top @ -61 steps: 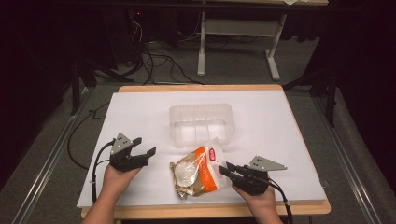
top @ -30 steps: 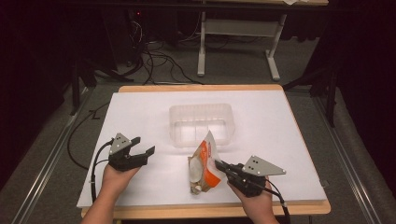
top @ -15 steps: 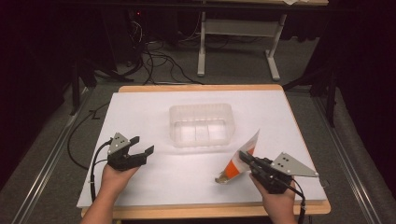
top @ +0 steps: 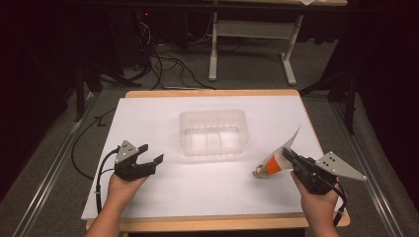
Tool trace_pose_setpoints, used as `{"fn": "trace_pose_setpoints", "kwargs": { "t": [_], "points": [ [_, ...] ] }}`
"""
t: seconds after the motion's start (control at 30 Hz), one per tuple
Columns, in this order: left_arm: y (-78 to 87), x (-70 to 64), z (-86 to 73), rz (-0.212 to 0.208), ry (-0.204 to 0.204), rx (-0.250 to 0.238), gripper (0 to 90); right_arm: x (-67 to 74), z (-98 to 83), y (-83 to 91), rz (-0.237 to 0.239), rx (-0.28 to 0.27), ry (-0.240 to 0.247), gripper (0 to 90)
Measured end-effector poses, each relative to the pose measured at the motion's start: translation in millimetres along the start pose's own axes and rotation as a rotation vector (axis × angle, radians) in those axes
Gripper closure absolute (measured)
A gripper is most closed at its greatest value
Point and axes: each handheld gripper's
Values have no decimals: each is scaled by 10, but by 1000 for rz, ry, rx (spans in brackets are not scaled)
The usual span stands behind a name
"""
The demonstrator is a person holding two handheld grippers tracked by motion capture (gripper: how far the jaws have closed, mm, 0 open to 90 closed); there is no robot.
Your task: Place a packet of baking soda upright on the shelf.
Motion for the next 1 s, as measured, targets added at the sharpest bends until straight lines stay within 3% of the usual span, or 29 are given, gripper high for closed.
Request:
{"fn": "trace_pose_setpoints", "kwargs": {
  "t": [0.17, 0.33, 0.47, 0.67, 1.0],
  "points": [
    [-5, -4, -2, 0, -2, 4, 288, -50, 10, -107, -16, 18, 26, 900],
    [-5, -3, -1, 0, -3, 3, 287, -7, -3, -168, 7, 48, 62, 900],
    [2, 5, 0, 0, 0, -1, 288, -32, -19, -168, 32, 62, 36, 900],
    [4, 4, 2, 0, -2, -1, 287, -38, -60, -149, 16, 70, 36, 896],
    [9, 7, 4, -2, -2, -2, 287, 74, -215, -169, -18, 76, 25, 806]
  ]
}}
Point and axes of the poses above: each handheld gripper's, and its own axes: y roughly backward along the jaws, z roughly out of its top, x roughly to its left, and after that the axes turned 12 degrees about -y, right-handed
